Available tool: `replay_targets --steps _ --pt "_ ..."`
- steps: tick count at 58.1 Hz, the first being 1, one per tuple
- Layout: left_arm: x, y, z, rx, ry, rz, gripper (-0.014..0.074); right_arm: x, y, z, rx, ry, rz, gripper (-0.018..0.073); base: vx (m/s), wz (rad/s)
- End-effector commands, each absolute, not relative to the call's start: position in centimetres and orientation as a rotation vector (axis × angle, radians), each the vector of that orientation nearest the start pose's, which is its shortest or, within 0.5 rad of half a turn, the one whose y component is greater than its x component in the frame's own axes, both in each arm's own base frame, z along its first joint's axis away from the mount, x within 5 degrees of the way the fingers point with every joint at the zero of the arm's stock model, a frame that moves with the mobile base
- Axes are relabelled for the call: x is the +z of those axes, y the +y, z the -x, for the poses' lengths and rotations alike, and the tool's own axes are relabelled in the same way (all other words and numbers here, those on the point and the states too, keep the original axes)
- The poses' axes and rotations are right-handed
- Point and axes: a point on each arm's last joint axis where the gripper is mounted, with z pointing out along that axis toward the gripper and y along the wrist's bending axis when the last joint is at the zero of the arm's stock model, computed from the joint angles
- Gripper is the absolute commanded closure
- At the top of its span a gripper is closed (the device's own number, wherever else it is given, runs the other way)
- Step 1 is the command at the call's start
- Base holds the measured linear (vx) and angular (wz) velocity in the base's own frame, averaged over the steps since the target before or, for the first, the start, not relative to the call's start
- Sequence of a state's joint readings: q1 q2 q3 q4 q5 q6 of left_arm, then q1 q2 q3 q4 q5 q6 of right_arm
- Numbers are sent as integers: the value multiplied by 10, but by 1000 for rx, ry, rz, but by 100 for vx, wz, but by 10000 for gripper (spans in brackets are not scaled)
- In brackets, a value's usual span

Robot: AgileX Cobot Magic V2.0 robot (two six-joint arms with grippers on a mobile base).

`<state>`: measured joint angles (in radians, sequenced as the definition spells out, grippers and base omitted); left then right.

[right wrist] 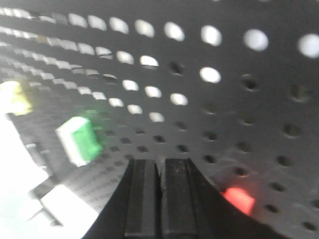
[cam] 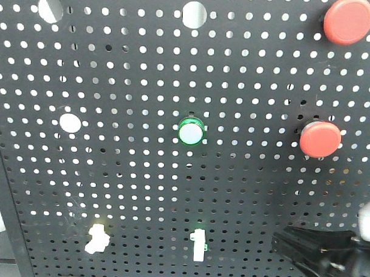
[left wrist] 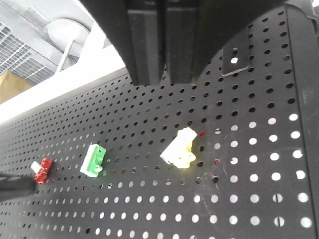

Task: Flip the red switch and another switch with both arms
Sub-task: 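Move the right gripper to the red-and-white switch and press it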

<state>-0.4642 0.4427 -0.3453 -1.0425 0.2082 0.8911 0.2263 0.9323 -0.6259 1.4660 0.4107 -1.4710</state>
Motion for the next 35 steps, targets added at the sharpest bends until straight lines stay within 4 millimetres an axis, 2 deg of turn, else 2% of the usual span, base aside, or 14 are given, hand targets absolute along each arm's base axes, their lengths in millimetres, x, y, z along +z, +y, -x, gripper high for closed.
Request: replay_targets --steps 1,23,35 --pt "298 -58 -86 -604 1638 -351 594 332 78 -181 523 1728 463 566 0 0" --pt "299 -57 -86 -600 1635 -346 594 337 68 -180 439 1714 369 566 0 0" --pt "300 -56 -87 -587 1626 -330 594 314 70 -184 495 1811 326 566 0 0"
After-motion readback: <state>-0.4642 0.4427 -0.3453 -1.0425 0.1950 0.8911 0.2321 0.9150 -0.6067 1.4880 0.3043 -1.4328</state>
